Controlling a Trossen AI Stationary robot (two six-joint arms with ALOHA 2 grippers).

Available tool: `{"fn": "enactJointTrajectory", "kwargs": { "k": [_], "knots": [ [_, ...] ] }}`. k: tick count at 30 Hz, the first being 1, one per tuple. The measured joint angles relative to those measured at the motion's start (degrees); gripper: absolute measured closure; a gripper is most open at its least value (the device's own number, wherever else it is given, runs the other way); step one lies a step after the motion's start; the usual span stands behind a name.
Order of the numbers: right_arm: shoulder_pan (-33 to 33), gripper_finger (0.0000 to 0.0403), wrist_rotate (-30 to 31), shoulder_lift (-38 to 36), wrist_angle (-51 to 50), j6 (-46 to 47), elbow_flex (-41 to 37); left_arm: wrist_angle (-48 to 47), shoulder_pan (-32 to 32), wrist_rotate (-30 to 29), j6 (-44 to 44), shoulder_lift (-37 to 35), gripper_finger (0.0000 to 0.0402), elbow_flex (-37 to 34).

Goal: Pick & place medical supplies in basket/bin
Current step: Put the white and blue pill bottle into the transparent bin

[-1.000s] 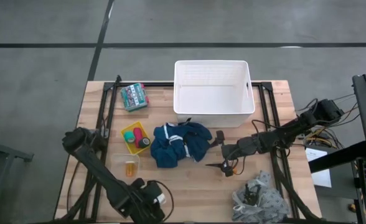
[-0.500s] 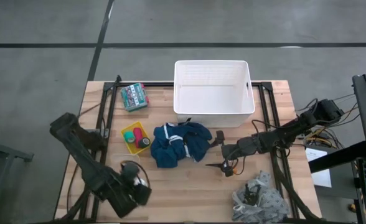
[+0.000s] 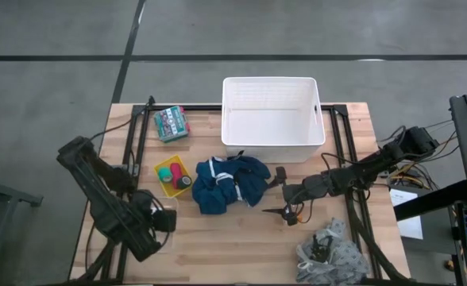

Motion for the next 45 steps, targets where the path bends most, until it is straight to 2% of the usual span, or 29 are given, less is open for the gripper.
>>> {"fn": "enactJointTrajectory", "kwargs": {
  "k": [10,27,37,45],
  "knots": [
    [0.0,0.0078,0.0,0.0,0.0,0.0,0.0,1.7,0.0,2.8,-2.9,0.0,0.0217,-7.7],
    [0.0,0.0078,0.0,0.0,0.0,0.0,0.0,23.4,-0.1,4.2,-2.8,0.0,0.0217,-20.5],
    [0.0,0.0078,0.0,0.0,0.0,0.0,0.0,28.0,-0.1,4.2,-2.9,0.0,0.0217,-25.2],
    [0.0,0.0078,0.0,0.0,0.0,0.1,0.0,28.9,-0.1,4.3,-2.9,0.0,0.0215,-25.9]
  ]
}}
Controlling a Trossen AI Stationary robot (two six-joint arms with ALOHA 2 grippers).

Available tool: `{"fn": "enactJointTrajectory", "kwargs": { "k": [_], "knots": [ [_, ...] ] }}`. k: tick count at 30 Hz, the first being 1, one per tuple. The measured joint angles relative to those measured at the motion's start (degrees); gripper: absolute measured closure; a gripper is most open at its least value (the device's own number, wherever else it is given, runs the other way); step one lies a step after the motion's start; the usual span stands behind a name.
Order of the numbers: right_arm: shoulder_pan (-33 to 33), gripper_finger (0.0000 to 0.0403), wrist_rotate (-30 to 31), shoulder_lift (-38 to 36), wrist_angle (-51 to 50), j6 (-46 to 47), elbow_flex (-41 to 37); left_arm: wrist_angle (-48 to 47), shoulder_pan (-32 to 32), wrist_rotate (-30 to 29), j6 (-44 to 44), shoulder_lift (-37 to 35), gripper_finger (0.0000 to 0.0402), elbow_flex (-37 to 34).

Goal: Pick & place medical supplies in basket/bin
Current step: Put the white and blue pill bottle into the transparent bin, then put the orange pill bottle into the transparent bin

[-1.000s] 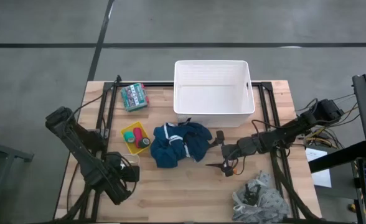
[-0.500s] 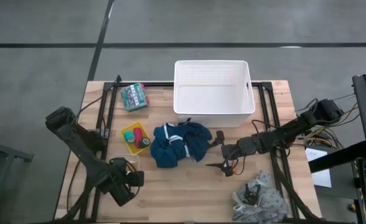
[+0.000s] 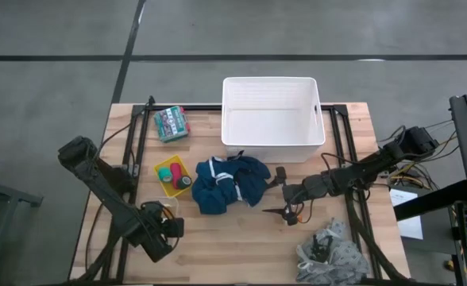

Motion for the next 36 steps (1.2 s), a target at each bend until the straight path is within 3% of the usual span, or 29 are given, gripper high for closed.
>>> {"fn": "enactJointTrajectory", "kwargs": {
  "k": [17,22,29,36],
  "knots": [
    [0.0,0.0078,0.0,0.0,0.0,0.0,0.0,1.3,0.0,0.0,0.0,0.0,0.0093,0.0],
    [0.0,0.0078,0.0,0.0,0.0,0.1,0.0,1.5,0.0,0.0,0.0,-1.4,0.0090,1.3],
    [0.0,0.0078,0.0,0.0,0.0,-0.1,0.0,0.6,0.0,-1.0,1.0,-8.6,0.0099,4.6],
    [0.0,0.0078,0.0,0.0,0.0,0.0,0.0,1.5,1.2,-10.2,16.1,-11.5,0.0108,4.5]
  ]
}}
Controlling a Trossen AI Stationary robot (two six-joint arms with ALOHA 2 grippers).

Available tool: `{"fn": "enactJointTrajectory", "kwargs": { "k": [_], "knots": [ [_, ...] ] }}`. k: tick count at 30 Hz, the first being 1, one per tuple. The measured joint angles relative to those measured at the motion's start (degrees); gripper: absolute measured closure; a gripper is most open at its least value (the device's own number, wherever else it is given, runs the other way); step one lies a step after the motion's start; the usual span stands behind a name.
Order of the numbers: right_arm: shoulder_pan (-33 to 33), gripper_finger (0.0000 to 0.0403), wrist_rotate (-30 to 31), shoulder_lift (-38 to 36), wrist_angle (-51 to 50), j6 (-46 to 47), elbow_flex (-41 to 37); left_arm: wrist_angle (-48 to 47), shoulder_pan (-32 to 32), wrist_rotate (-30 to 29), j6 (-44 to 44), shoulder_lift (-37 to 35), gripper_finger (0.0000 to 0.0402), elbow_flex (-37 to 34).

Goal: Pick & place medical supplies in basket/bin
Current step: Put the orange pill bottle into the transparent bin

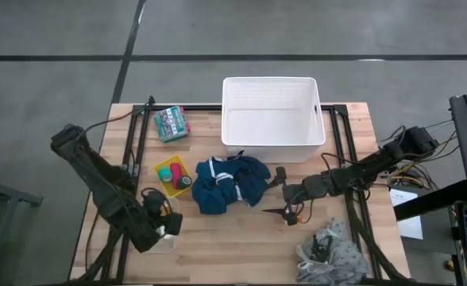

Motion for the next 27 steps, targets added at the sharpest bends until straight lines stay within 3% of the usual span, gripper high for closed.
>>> {"fn": "enactJointTrajectory", "kwargs": {
  "k": [6,15,22,27],
  "knots": [
    [0.0,0.0078,0.0,0.0,0.0,-0.1,0.0,1.6,2.1,-0.8,14.7,0.0,0.0111,0.0],
    [0.0,0.0078,0.0,0.0,0.0,0.0,0.0,3.0,2.6,-6.4,20.8,0.6,0.0111,0.0],
    [0.0,0.0078,0.0,0.0,0.0,-0.1,0.0,4.7,2.9,-16.7,33.2,0.6,0.0111,0.0],
    [0.0,0.0078,0.0,0.0,0.0,-0.1,0.0,9.7,3.0,-25.7,52.5,0.6,0.0111,0.0]
  ]
}}
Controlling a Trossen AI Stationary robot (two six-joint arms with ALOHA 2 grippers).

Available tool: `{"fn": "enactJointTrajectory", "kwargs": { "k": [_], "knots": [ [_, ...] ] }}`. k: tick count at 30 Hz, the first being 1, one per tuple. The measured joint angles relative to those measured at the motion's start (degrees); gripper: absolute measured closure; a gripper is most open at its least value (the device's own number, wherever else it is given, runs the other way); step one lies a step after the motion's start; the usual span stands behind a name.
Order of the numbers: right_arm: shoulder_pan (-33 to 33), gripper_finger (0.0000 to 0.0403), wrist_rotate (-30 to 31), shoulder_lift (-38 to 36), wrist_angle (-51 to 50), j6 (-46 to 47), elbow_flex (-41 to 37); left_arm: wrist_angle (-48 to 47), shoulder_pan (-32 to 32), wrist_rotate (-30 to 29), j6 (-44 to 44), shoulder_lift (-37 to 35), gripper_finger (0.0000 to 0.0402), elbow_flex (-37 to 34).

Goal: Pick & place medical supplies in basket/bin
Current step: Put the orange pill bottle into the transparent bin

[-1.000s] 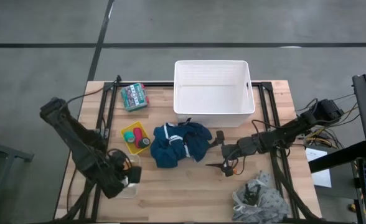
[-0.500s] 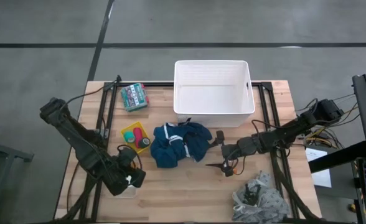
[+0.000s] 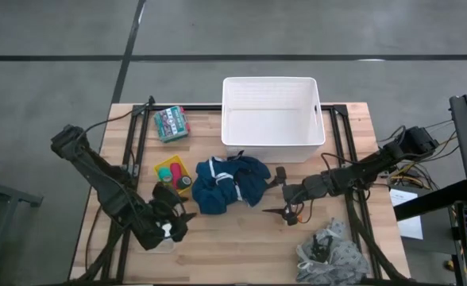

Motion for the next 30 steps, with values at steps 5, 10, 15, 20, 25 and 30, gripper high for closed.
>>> {"fn": "enactJointTrajectory", "kwargs": {
  "k": [5,10,15,20,25,30],
  "knots": [
    [0.0,0.0078,0.0,0.0,0.0,0.1,0.0,8.6,0.5,-2.8,22.2,0.0,0.0111,-0.1],
    [0.0,0.0078,0.0,0.0,0.0,0.1,0.0,11.6,3.6,-3.2,29.0,-0.7,0.0111,-0.1],
    [0.0,0.0078,0.0,0.0,0.0,0.1,0.0,11.7,6.8,1.2,34.6,-0.7,0.0111,-0.1],
    [0.0,0.0078,0.0,0.0,0.0,0.1,0.0,19.1,8.3,7.6,46.2,-1.4,0.0111,-0.9],
    [0.0,0.0078,0.0,0.0,0.0,0.1,0.0,24.1,8.2,8.3,55.7,-1.5,0.0111,-0.9],
    [0.0,0.0078,0.0,0.0,0.0,0.1,0.0,24.2,8.3,7.1,57.8,-1.5,0.0111,-0.9]
  ]
}}
